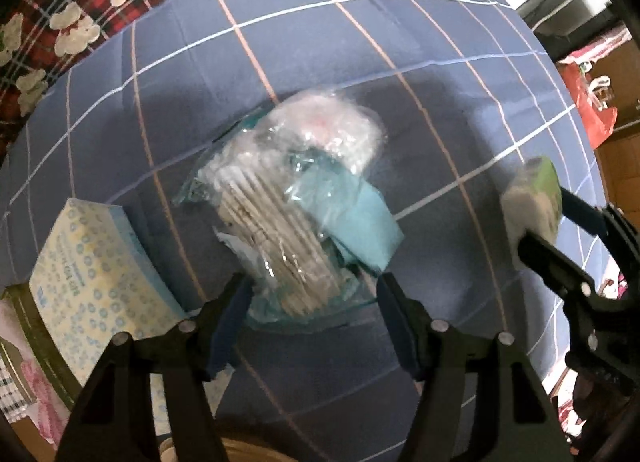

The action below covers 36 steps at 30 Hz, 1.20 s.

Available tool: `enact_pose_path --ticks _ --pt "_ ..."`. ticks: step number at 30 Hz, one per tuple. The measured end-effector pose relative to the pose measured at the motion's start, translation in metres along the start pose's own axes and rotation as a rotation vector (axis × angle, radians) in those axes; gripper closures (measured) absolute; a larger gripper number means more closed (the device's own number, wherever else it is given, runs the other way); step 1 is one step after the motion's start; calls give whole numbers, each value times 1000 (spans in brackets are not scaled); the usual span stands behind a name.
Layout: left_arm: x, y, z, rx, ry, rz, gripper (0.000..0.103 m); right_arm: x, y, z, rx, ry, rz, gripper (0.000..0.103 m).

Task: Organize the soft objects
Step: 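Move the right tool to grasp the green tissue pack while the left tool grasps the cotton swab bag, then lift the swab bag with the left tool while the right tool lifts the green tissue pack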

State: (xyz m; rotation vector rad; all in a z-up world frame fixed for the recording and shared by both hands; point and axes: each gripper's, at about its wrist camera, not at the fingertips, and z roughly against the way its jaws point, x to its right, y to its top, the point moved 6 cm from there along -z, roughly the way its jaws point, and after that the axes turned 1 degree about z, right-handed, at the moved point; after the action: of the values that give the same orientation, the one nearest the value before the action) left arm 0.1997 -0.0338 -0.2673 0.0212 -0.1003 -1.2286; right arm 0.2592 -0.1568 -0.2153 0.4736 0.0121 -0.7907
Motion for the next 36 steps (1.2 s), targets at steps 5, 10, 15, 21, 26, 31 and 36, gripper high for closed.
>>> enact_pose_path --ticks 5,10,15,21,26,31,36 --pt "9 -6 6 3 -32 -30 70 2 -2 3 7 -7 -12 33" --pt "16 -20 15 10 -63 -35 76 -5 0 7 23 -1 2 33" --pt "23 -29 38 52 -99 -42 78 -10 0 13 37 5 14 33" --pt "13 -45 63 81 -132 -36 78 -18 0 23 53 10 30 33" --pt "6 -58 78 101 -140 -29 80 -26 -2 29 62 14 43 33" --pt "4 -63 87 126 -147 -23 85 -37 -4 35 70 20 62 33" --pt "4 -69 92 139 -163 -13 87 -44 -5 42 81 21 75 33"
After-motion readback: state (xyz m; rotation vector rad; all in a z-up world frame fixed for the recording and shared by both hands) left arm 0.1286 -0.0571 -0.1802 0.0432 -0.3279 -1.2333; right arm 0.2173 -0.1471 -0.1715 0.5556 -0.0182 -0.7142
